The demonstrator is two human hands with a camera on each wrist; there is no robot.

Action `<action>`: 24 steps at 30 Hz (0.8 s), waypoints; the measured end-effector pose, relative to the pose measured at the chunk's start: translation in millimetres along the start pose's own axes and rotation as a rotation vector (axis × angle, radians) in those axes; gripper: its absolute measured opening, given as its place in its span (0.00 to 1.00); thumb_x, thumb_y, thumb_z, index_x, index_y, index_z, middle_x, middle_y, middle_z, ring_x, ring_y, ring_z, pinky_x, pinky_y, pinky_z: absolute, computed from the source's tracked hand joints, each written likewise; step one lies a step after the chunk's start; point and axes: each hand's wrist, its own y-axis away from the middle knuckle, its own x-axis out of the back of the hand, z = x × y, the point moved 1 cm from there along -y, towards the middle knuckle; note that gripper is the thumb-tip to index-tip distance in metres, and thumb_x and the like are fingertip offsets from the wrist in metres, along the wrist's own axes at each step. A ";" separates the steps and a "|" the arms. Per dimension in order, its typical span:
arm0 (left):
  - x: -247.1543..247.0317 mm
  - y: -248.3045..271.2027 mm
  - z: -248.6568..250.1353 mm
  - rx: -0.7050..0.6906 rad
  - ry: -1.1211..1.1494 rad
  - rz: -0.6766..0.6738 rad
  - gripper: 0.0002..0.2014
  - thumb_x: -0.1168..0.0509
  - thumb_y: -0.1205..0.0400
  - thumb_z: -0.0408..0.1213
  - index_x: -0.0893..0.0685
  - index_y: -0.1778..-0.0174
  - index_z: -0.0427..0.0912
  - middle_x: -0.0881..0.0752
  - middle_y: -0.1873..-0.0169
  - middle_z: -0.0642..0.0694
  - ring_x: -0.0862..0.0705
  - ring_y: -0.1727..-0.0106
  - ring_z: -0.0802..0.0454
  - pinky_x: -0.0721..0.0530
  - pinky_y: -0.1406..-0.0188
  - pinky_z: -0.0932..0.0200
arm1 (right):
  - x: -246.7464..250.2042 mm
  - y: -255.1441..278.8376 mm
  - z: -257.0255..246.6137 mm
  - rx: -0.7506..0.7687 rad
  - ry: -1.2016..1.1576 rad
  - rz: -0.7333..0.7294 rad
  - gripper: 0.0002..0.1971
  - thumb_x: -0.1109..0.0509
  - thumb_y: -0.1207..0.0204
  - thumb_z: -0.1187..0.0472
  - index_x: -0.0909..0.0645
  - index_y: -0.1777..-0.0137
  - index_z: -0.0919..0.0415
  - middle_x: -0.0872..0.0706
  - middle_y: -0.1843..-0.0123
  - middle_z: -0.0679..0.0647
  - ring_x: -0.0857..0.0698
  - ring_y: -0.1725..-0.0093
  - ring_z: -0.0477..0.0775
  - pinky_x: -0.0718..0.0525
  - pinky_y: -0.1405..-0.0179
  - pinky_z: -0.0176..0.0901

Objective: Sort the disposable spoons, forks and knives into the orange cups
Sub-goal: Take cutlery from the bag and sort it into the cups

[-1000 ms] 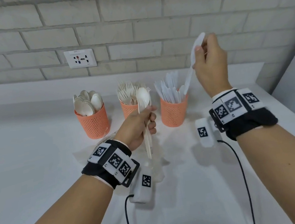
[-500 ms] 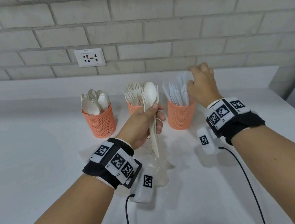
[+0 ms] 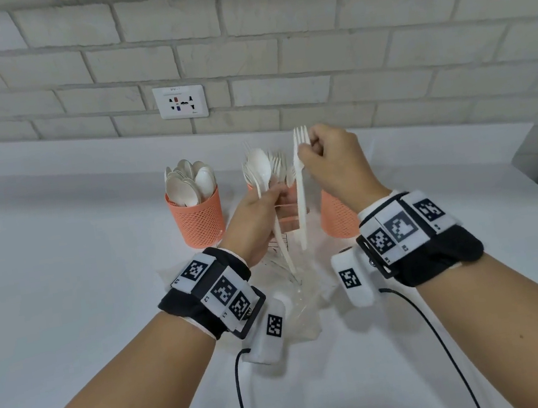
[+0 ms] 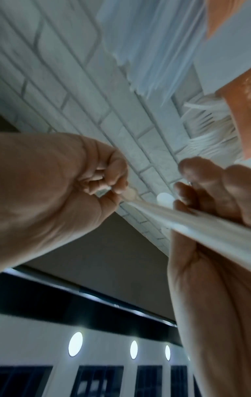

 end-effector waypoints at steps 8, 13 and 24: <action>1.1 9.3 6.7 -0.035 -0.088 -0.036 0.11 0.47 0.19 0.25 0.27 0.42 0.31 0.22 0.70 0.41 0.21 0.77 0.52 0.19 0.77 0.59 | -20.8 14.4 -4.2 0.090 -0.017 -0.057 0.13 0.37 0.31 0.72 0.32 0.76 0.70 0.33 0.82 0.56 0.19 0.77 0.62 0.23 0.75 0.51; 3.0 11.7 8.8 -0.032 -0.093 -0.101 0.16 0.51 0.21 0.21 0.27 0.40 0.31 0.20 0.65 0.32 0.16 0.67 0.37 0.12 0.63 0.43 | -27.4 14.7 -6.9 0.122 0.027 -0.056 0.17 0.37 0.32 0.74 0.36 0.80 0.64 0.36 0.83 0.54 0.30 0.81 0.58 0.31 0.76 0.46; 19.0 11.8 18.4 0.038 -0.345 -0.053 0.11 0.44 0.23 0.24 0.23 0.47 0.27 0.17 0.69 0.36 0.14 0.69 0.39 0.12 0.66 0.46 | -44.9 17.8 -12.6 -0.110 -0.038 -0.337 0.11 0.37 0.21 0.64 0.23 0.57 0.74 0.22 0.70 0.62 0.23 0.75 0.54 0.27 0.74 0.42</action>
